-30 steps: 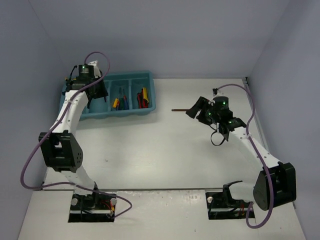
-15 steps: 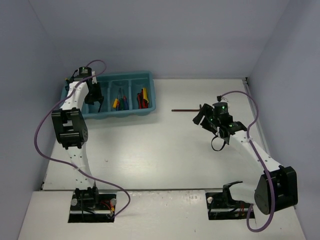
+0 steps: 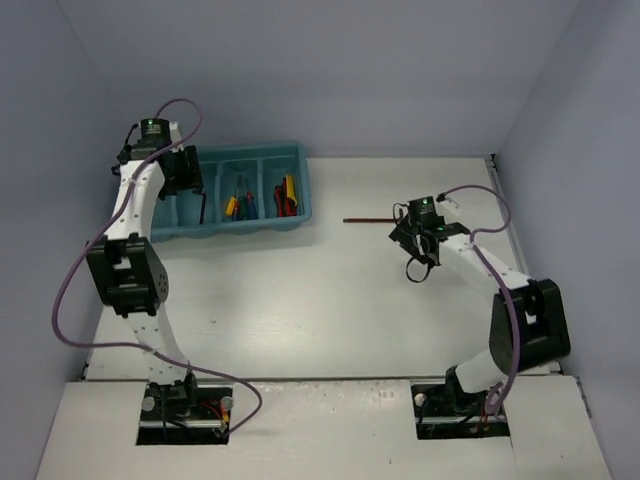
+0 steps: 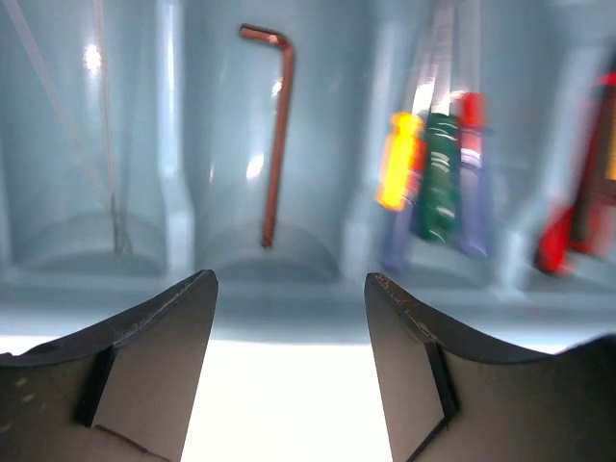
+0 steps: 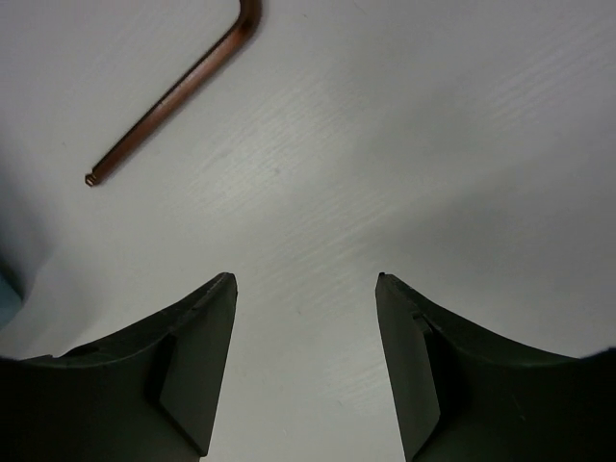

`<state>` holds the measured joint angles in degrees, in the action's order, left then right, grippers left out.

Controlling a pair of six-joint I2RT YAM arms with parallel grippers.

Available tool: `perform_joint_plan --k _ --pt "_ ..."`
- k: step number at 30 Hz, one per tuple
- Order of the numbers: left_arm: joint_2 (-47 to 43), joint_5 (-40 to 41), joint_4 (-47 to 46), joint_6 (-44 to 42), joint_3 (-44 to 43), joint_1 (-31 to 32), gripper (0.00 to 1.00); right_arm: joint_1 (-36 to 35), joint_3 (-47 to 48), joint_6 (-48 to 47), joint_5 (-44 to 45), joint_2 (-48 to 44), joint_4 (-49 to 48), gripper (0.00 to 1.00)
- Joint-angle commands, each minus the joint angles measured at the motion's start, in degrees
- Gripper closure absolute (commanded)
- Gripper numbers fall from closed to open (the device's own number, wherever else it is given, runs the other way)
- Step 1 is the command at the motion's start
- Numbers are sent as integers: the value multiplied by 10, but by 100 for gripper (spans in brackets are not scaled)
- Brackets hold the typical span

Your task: Sort the tools into containers

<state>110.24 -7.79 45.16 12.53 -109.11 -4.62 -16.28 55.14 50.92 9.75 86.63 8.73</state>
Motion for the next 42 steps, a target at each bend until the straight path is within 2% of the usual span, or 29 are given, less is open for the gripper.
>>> perform_joint_plan --k 1,5,8,11,15,21,23,27,30,31,36,42 --pt "-169 -57 -18 37 34 27 40 -23 123 57 86 98 27 44" --pt "-283 -55 -53 43 160 109 40 -30 244 65 103 203 41 44" --pt "-345 -61 -52 50 226 142 40 -29 330 70 115 275 99 45" --pt "-414 -68 -51 59 289 150 40 -30 399 78 133 332 134 45" --pt "-483 -56 -51 63 330 151 40 -28 431 92 144 371 162 47" --pt "-506 -56 -51 64 355 151 40 -28 463 87 163 405 202 51" --pt "-504 -60 -52 64 360 151 40 -27 468 81 163 411 208 53" --pt "-494 -62 -52 64 362 152 40 -23 470 64 154 422 215 63" --pt "-484 -69 -52 63 355 153 40 -19 455 45 136 423 218 75" --pt "-480 -70 -53 63 352 155 40 -19 450 36 130 423 218 75" --pt "-465 -76 -53 67 341 163 40 -20 397 -14 114 408 218 78" --pt "-447 -72 -55 74 329 183 40 -34 309 -130 119 358 207 92"
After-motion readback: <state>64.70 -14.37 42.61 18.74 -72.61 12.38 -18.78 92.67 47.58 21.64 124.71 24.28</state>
